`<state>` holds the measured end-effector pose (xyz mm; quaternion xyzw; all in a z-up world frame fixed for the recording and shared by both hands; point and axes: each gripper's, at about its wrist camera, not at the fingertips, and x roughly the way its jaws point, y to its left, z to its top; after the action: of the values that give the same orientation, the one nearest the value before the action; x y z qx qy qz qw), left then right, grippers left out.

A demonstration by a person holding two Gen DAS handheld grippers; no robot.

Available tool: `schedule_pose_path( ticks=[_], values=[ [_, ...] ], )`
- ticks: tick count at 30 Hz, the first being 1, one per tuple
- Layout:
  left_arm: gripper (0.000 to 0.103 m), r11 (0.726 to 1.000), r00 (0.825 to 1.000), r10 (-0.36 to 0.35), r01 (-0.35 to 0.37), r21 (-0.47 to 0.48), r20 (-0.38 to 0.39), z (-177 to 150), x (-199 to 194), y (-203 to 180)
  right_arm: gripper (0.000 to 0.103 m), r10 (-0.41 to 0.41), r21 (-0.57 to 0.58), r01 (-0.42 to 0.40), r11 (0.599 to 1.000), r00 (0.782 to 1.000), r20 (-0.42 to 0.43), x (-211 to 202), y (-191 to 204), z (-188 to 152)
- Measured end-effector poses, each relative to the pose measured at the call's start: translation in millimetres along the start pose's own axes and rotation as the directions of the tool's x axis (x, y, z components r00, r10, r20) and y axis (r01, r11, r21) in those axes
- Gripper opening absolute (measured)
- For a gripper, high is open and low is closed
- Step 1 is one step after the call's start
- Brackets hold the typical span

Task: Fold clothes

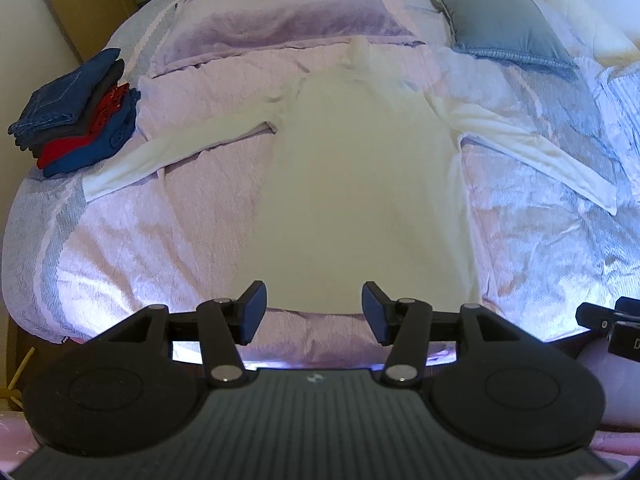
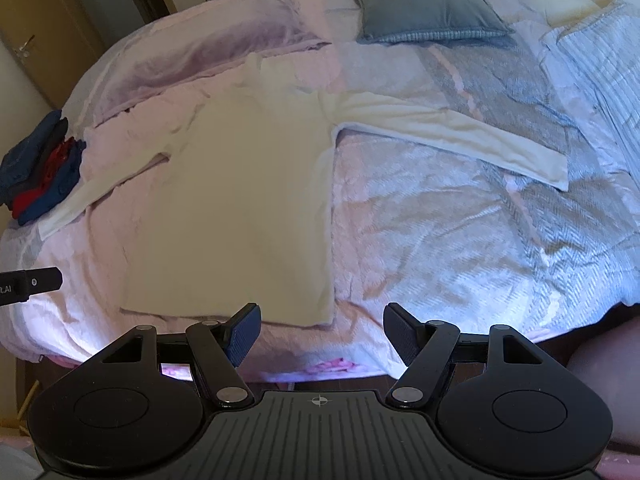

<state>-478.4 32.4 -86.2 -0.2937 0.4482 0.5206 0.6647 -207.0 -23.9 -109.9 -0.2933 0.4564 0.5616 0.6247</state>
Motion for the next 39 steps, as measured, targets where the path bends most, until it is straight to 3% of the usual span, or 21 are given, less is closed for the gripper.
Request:
schedule_pose_path(
  ticks=[10, 19, 25, 33, 36, 39],
  values=[
    [0.049, 1.0, 1.0, 0.005, -0.005, 0.025, -0.016, 5.3, 0.9, -3.1, 0.071, 0.002, 0.032, 0.0, 0.999, 0.998, -0.063, 8.5, -1.8, -4.8],
    [0.05, 1.0, 1.0, -0.001, 0.001, -0.001, -0.011, 20.3, 11.2, 13.5, 0.071, -0.002, 0.001, 0.002, 1.0, 0.997, -0.075, 21.3, 19.6, 9.5],
    [0.051, 1.0, 1.0, -0.011, 0.011, -0.026, -0.026, 45.6, 35.4, 37.1, 0.071, -0.015, -0.012, 0.014, 1.0, 0.996, -0.086, 41.3, 36.4, 35.6],
    [0.051, 0.998, 1.0, -0.015, 0.014, -0.065, -0.022, 106.8, 80.4, 84.3, 0.071, -0.03, -0.016, 0.028, 0.999, 0.996, -0.088, 81.0, 69.5, 94.2],
    [0.052, 0.991, 0.999, -0.038, 0.038, -0.131, 0.002, 125.5, 102.3, 114.2, 0.071, -0.048, -0.003, 0.048, 0.999, 0.996, -0.081, 97.5, 81.9, 117.0],
    [0.053, 0.948, 0.995, -0.089, 0.1, -0.304, 0.051, 132.5, 136.0, 165.0, 0.071, -0.069, 0.018, 0.071, 0.997, 0.995, -0.076, 115.6, 90.7, 136.7]
  ],
)
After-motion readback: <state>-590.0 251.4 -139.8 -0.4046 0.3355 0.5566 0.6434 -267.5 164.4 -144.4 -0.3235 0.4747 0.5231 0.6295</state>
